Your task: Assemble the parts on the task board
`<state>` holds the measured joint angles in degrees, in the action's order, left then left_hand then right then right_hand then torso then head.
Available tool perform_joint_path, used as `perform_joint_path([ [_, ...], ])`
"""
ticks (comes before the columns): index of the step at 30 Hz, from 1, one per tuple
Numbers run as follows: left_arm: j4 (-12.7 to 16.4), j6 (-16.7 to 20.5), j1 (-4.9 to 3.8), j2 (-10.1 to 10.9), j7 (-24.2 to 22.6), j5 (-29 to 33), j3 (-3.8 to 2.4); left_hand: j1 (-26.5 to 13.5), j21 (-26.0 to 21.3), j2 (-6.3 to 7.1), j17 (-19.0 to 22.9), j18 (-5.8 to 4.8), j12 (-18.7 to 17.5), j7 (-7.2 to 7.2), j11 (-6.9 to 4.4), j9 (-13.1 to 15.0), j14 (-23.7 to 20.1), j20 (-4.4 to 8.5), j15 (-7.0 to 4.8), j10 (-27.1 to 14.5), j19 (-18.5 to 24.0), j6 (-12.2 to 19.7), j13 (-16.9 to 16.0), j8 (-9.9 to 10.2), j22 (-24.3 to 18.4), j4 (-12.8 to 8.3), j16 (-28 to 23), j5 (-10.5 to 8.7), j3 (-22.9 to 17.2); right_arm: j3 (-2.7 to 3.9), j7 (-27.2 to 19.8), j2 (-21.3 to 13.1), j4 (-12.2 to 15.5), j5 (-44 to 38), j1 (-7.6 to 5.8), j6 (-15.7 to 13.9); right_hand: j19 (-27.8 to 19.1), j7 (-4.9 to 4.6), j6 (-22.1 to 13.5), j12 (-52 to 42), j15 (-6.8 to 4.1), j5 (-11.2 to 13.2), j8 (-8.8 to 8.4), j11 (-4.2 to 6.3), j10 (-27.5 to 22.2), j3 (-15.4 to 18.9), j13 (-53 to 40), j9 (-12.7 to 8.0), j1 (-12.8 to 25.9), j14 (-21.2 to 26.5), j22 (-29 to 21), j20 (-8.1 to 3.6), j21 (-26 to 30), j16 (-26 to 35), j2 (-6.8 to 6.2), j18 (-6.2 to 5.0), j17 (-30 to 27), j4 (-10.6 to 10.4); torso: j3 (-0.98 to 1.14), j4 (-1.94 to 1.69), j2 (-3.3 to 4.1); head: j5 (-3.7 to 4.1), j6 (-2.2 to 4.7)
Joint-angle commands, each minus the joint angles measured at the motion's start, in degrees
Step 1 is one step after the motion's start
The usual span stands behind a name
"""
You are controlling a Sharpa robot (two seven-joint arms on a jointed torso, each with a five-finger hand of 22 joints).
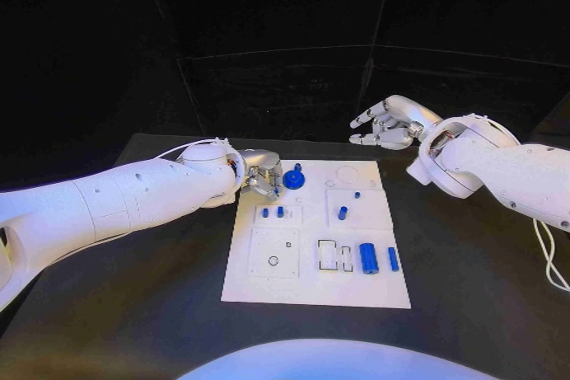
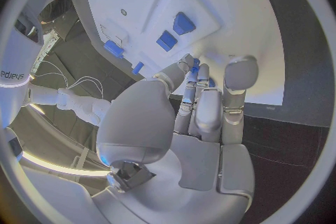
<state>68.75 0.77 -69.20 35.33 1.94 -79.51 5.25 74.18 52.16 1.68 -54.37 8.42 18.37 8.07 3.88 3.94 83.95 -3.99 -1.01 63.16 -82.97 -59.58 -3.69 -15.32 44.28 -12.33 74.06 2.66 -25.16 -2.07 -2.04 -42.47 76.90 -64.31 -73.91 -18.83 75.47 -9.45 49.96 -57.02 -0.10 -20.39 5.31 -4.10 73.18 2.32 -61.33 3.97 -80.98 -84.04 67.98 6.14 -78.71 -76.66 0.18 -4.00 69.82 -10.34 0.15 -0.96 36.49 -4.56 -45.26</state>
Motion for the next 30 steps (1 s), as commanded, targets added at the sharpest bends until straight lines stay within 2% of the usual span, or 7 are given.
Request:
perform_joint_path([
  [1, 0.14, -1.13, 0.03, -0.11, -0.01, 0.22, 0.05, -0.48, 0.10, -0.11, 0.05, -0.27, -0.35, -0.04, -0.01, -0.03, 0.35, 0.03, -0.31, 0.46, -0.01, -0.32, 0.02, 0.22, -0.09, -0.26, 0.07, 0.06, 0.00, 0.04, -0.28, 0.00, 0.06, -0.17, -0.10, -0.64, -0.33, -0.09, -0.29, 0.17, -0.12, -0.24, 0.26, -0.09, -0.28, -0.13, 0.01, 0.04, 0.06, -1.78, -0.07, -0.01, 0.19, 0.38, 0.45, -0.92, -0.07, -0.21, 0.02, 0.05, 0.00, 0.02, -0.07],
  [9, 0.10, -1.76, 0.03, -0.12, 0.12, 0.22, 0.12, -0.80, 0.08, -0.02, 0.35, -0.29, -0.83, 0.04, 0.11, -0.09, 0.28, 0.00, -0.24, 0.28, 0.08, -0.10, 0.07, 0.59, -0.06, -0.26, -0.02, 0.06, 0.01, 0.04, -0.19, -0.03, 0.04, -0.17, -0.10, -0.52, -0.35, -0.09, -0.29, 0.22, -0.12, -0.24, 0.26, -0.10, -0.32, -0.13, 0.06, 0.04, 0.01, -1.77, -0.10, -0.01, 0.22, 0.41, 0.47, -0.92, -0.10, -0.23, -0.01, -0.01, 0.01, 0.06, -0.09],
  [30, -0.43, -2.13, 0.03, -0.42, 0.75, 0.24, 0.17, -2.51, -1.93, 1.67, 2.46, -0.22, -5.64, 1.47, 1.98, -0.32, -0.26, -0.96, 1.23, -4.94, 1.19, 4.05, 0.17, 4.55, -1.98, -0.67, -0.63, 0.06, 0.74, 0.04, -0.08, -0.06, 0.07, -0.17, -0.11, -0.43, -0.42, -0.11, -0.30, 0.34, -0.11, -0.23, 0.26, -0.11, -0.42, -0.12, 0.16, 0.03, -0.06, -1.74, -0.20, -0.01, 0.28, 0.51, 0.51, -0.94, -0.22, -0.27, -0.03, 0.00, -0.01, 0.07, -0.15],
])
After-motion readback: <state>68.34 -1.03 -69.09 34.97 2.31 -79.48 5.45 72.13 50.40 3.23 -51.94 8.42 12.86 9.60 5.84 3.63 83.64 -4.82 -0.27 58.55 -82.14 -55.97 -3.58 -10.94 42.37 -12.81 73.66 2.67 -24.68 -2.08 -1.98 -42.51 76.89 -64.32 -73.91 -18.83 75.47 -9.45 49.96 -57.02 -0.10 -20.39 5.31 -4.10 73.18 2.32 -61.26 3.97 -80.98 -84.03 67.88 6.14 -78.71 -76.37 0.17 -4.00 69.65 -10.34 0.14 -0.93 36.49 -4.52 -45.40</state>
